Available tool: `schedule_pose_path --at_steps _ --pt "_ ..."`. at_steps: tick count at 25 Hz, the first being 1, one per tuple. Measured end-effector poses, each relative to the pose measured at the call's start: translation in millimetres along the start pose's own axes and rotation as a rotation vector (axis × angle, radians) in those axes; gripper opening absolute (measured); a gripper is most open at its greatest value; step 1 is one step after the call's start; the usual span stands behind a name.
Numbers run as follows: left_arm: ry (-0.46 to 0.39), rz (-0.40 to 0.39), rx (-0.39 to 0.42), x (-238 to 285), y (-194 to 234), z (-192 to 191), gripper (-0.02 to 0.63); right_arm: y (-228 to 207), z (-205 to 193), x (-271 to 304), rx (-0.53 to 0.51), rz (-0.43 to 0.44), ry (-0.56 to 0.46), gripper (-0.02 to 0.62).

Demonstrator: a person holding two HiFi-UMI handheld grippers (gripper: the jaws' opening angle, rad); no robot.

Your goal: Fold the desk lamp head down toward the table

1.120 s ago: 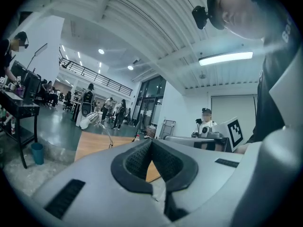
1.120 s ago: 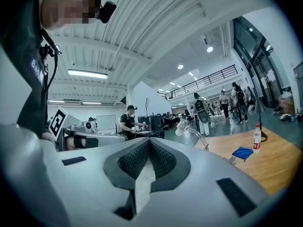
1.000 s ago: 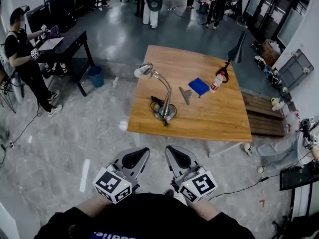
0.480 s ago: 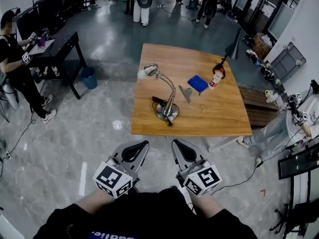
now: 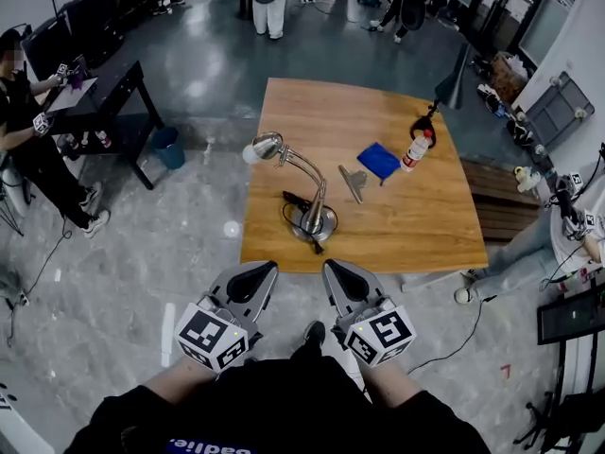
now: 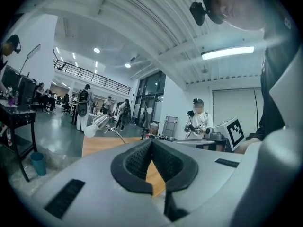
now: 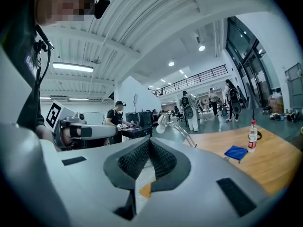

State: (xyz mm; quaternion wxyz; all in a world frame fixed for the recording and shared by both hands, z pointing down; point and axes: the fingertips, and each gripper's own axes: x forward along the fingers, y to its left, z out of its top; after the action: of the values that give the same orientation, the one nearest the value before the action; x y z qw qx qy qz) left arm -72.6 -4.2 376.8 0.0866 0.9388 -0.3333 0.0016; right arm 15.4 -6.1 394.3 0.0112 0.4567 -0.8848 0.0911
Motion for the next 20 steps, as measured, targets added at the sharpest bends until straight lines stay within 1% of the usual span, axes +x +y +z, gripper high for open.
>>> schedule_pose_path --at_steps 4,7,12,17,20 --pt "0.02 0.063 -0.008 47 12 0 -0.002 -45 -4 12 0.004 0.046 0.022 -0.003" --pt "0.035 0.109 -0.027 76 20 -3 -0.002 -70 -10 20 0.016 0.088 0.045 -0.003" --pt "0.046 0.176 -0.035 108 26 -6 -0.002 -105 -21 28 0.028 0.135 0.076 -0.005" --pt "0.067 0.207 -0.056 122 41 -11 -0.002 -118 -26 40 0.022 0.141 0.091 -0.003" --pt "0.074 0.196 -0.057 128 49 -16 -0.002 -121 -35 47 0.008 0.132 0.108 -0.003"
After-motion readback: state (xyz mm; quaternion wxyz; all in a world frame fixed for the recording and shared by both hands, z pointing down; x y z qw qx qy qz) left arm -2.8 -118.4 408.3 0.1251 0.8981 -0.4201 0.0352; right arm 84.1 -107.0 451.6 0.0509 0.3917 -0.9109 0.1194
